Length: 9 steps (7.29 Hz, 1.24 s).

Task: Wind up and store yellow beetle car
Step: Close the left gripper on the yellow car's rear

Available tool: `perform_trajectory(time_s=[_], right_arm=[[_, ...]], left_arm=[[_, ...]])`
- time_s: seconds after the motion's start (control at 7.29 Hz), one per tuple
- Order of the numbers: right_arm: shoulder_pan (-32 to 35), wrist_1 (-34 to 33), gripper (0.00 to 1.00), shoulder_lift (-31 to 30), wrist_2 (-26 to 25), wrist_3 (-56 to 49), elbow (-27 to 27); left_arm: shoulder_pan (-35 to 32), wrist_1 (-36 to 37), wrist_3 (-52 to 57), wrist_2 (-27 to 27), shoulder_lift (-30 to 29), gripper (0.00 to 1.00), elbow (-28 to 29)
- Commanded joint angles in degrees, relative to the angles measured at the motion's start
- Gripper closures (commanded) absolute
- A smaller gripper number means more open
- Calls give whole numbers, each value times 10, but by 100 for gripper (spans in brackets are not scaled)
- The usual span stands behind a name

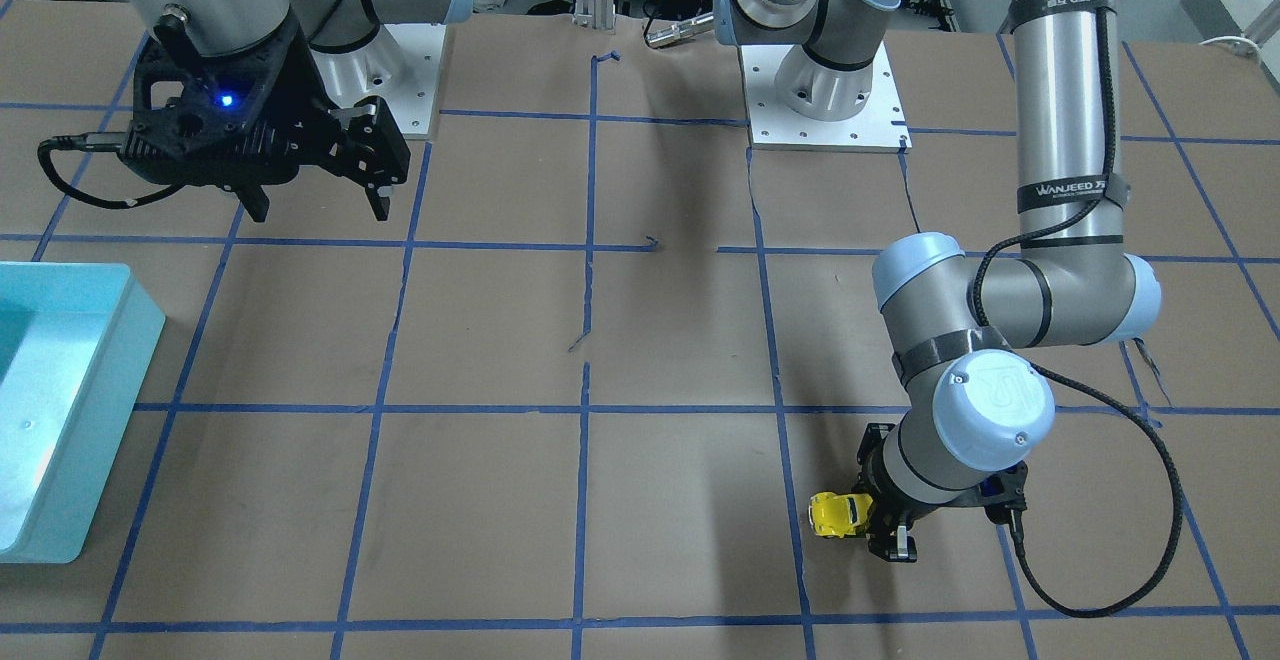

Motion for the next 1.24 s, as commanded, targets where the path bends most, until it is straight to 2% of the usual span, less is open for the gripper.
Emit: perform_trajectory(time_s=[0.0,0.27,0.69,1.1], right_arm=[[1,0,0,-1,0,0,0],[1,0,0,0,0,1,-1],[0,0,0,0,0,0,0],[0,0,0,0,0,0,0]], left_arm=[[-1,-5,-7,-70,-1,100,4],[-2,-26,-7,-100,-5,100,1],[-2,-57,-2,-105,-11,100,1],[-2,-57,4,-101,-13,100,1]])
